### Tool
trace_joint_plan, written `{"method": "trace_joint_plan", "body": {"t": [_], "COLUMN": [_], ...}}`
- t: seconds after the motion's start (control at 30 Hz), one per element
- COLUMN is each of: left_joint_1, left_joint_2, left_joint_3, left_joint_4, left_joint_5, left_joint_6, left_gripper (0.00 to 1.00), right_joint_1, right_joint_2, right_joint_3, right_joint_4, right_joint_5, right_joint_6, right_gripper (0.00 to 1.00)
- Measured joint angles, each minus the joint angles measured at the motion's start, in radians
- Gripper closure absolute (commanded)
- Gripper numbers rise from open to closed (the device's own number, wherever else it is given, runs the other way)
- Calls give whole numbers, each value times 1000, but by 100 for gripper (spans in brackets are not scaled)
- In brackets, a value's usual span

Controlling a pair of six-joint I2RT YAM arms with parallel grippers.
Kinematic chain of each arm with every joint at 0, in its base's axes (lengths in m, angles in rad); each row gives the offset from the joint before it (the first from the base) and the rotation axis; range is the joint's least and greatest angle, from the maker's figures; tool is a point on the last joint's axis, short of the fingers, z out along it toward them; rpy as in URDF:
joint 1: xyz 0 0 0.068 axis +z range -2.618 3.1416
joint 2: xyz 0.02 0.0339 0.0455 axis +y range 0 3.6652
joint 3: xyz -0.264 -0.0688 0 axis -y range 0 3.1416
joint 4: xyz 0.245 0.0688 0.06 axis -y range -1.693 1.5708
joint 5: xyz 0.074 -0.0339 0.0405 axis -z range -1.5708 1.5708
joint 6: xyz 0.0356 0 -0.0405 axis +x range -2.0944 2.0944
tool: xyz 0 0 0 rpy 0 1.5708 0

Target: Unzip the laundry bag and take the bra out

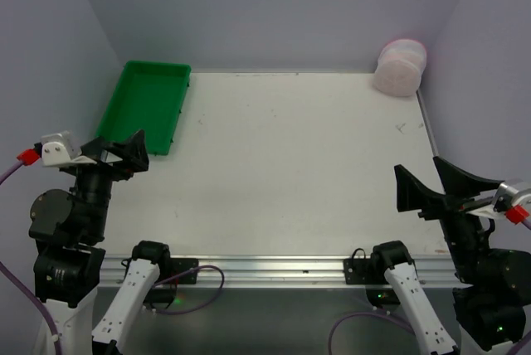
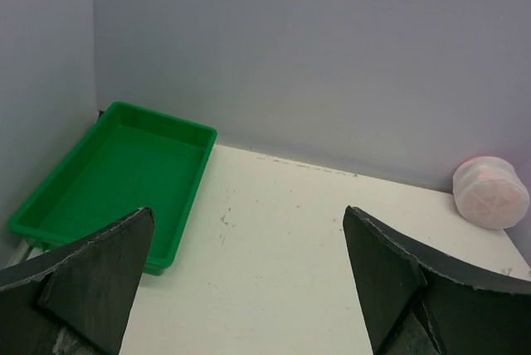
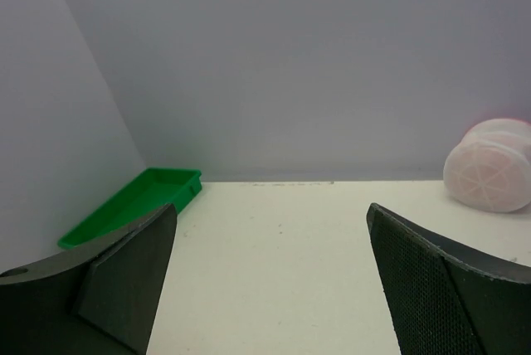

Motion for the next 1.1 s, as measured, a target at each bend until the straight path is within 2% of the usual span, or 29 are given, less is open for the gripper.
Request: {"method": "trace_joint_plan", "body": {"t": [0.27,0.43,0.67,0.9,1.1], "left_joint_1": [0,0,0,0,0], "left_joint_2": [13,29,109,116,147], "left_joint_3": [-33,-146,-218,-278,-283], "left_joint_4": [14,34,65,130,166], "left_joint_5": [24,52,64,100,98], "left_joint_6": [-15,-35,-35,-44,-33], "left_gripper": [0,0,0,0,0], "right_joint_1": [0,0,0,-11,-42], "right_joint_2": [11,137,312,656,1063], "right_joint_3": [-61,-77,-116,-58,170], "right_joint_4": [22,15,15,55,79], "right_joint_5": [24,58,101,244,337], "right_joint_6": [53,159,294,459,541], "right_gripper": [1,1,1,1,1]}}
